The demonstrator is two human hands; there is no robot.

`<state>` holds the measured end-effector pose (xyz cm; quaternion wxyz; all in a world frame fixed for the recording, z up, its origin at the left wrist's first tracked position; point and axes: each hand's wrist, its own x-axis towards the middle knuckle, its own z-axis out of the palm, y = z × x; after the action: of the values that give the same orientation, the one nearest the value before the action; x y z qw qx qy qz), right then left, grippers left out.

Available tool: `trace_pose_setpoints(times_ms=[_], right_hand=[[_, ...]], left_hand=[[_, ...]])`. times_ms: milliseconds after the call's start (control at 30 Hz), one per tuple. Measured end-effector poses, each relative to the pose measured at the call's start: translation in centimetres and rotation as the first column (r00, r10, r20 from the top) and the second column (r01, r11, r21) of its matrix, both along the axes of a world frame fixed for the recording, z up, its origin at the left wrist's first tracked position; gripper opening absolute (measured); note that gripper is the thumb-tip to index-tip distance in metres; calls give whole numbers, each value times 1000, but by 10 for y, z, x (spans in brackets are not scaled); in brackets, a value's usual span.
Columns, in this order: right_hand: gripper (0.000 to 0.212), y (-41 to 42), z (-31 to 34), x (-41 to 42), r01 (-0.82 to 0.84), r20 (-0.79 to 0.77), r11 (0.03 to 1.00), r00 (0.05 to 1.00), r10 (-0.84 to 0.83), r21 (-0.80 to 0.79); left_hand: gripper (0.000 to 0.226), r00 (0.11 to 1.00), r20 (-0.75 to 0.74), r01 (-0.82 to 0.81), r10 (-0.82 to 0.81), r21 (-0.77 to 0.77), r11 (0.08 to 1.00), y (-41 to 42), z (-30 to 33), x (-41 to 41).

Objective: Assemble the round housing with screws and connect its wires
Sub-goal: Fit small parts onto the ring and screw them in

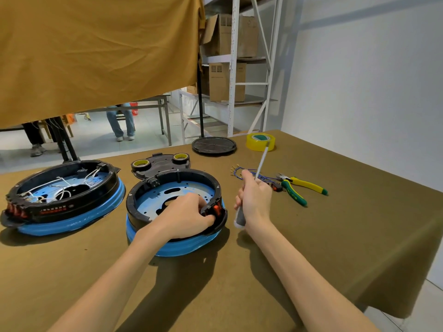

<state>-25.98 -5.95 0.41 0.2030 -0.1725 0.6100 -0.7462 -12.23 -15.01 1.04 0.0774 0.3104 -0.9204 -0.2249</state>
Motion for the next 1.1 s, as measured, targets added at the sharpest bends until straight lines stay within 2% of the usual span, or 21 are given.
trace_pose_setpoints(times_ms=[67,133,233,300,333,367,400,433,467,500,533,600,667,767,867,1100], right_hand=[[21,7,-3,-15,46,-227,949,974,27,312],[15,14,-13,-28,171,-456,820,882,119,546],[13,23,-24,-42,354,-632,652,733,253,671],[21,27,-26,-45,466,-715,578,615,333,670],[22,27,-25,-45,497,-767,608,548,332,619],[19,28,-22,-42,472,-814,690,492,310,549],[13,29,-18,-39,364,-837,801,469,283,475],[11,31,-13,-33,199,-824,881,486,291,428],[15,32,-8,-26,20,-787,908,507,352,419],[19,33,-5,-18,-112,-755,891,492,434,440],[23,33,-3,-12,-159,-746,861,439,501,484],[25,31,-6,-6,-76,-774,820,290,563,568],[20,27,-9,-4,-27,-781,803,213,587,596],[19,24,-15,-5,-94,-792,818,207,574,568],[20,25,-24,-6,-160,-810,854,271,520,495],[15,28,-36,-1,-176,-855,903,293,428,392]], left_hand=[[28,1000,0,4,-4,-29,1000,3,0,-1],[30,1000,-3,9,-9,-54,999,5,-1,-1],[26,1000,8,16,-16,-63,998,6,0,-1],[23,999,31,16,-15,-36,999,4,1,-1],[22,999,44,12,-11,-16,1000,2,2,0],[20,999,54,9,-9,0,1000,1,2,0],[20,998,61,10,-10,9,1000,0,2,-1],[19,998,63,11,-12,15,1000,-1,2,-1],[19,998,62,14,-15,21,1000,-1,1,-1],[18,998,57,17,-19,28,999,-1,1,-1],[17,999,48,23,-24,34,999,-1,1,-1],[17,999,28,33,-34,35,999,-1,1,0],[18,999,12,34,-34,28,999,0,2,1],[17,999,-14,31,-31,17,999,0,3,2],[17,999,-30,26,-25,5,1000,0,3,2],[15,999,-32,16,-16,-2,1000,0,1,1]])
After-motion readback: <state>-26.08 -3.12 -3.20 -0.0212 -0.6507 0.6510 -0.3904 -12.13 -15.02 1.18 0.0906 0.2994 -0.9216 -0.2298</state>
